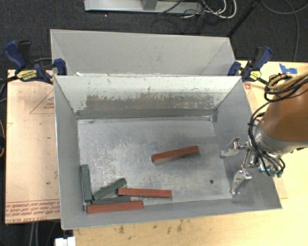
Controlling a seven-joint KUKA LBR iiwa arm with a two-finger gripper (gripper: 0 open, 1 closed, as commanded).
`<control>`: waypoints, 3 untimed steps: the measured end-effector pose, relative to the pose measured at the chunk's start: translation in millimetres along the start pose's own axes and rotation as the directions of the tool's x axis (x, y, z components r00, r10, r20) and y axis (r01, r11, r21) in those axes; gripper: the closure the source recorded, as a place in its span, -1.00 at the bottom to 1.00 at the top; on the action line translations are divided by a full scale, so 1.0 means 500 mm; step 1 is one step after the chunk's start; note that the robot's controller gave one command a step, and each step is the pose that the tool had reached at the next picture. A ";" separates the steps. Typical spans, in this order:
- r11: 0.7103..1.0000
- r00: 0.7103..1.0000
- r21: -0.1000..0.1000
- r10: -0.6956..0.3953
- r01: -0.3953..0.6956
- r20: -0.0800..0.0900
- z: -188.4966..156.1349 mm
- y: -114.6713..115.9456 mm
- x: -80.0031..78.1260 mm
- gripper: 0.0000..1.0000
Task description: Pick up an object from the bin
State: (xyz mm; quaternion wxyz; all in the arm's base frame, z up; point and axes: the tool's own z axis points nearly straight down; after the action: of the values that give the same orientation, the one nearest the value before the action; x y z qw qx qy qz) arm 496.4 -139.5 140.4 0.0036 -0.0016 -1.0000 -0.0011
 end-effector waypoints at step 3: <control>0.999 0.998 0.002 -0.054 0.054 0.017 0.115 0.218 -0.104 1.00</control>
Offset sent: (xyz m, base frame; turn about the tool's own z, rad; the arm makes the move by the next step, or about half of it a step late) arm 0.0792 0.0511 -0.0556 -0.0644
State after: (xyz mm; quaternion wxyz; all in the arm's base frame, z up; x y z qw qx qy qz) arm 548.3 -30.7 82.7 -0.0048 0.0256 -0.9997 -0.0005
